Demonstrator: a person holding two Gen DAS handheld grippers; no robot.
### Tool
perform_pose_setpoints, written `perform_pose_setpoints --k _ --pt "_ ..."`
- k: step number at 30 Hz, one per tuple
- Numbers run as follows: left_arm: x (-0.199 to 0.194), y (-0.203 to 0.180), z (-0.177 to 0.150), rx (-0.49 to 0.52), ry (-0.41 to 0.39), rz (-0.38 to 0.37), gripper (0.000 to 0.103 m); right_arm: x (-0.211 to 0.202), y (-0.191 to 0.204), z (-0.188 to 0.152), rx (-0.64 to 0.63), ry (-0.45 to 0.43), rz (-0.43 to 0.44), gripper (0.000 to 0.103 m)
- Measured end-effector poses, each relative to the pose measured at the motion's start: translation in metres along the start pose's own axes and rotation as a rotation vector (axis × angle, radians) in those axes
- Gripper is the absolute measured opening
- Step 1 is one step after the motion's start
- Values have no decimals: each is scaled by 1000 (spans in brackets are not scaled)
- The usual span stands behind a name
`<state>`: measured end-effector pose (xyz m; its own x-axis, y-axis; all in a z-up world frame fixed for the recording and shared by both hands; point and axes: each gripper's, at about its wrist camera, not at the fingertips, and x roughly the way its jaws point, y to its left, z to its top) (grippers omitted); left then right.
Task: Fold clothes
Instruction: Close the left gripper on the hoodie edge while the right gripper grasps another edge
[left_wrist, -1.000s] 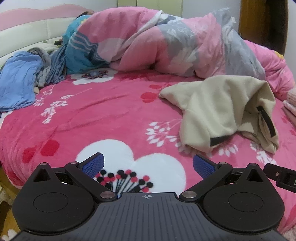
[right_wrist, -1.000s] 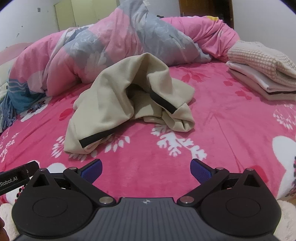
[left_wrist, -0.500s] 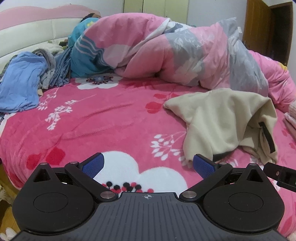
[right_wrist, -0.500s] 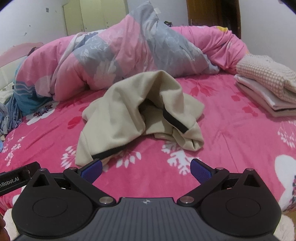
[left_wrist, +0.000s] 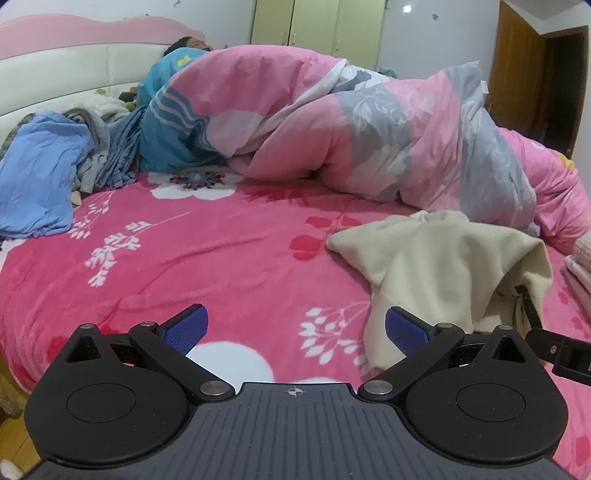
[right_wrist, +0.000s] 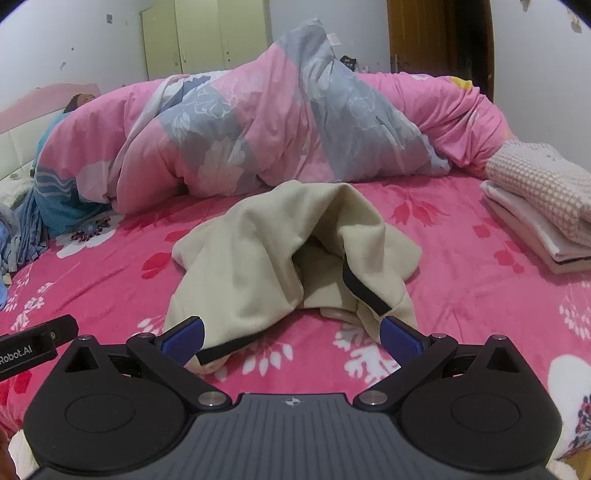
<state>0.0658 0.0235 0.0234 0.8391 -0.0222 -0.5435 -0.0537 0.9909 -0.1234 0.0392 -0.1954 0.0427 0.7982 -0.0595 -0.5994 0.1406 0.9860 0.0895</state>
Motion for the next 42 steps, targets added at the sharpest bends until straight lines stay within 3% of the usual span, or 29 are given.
perform_pose_setpoints --k 6,13,24,31,34,37,40,42 --pt "11 -2 5 3 4 -19 103 12 -4 7 6 -7 5 103" --pt "28 -11 4 7 11 -105 103 23 -26 6 -8 -72 27 103" --pt "73 -60 -24 212 110 -224 103 43 -77 -15 -72 -176 -11 103" --pt "97 -82 -38 356 140 -249 102 67 -77 -12 -177 -237 -3 103" --pt "106 -88 -40 396 139 -250 98 84 -75 -11 -199 -240 -4 98" --pt "114 -93 -42 418 140 -250 90 102 -77 -9 -198 -214 -6 82" --pt "119 -96 -42 421 145 -249 75 114 -84 -8 -182 -170 6 59" --pt "117 -95 -39 402 141 -260 51 112 -90 -8 -160 -171 -3 21"
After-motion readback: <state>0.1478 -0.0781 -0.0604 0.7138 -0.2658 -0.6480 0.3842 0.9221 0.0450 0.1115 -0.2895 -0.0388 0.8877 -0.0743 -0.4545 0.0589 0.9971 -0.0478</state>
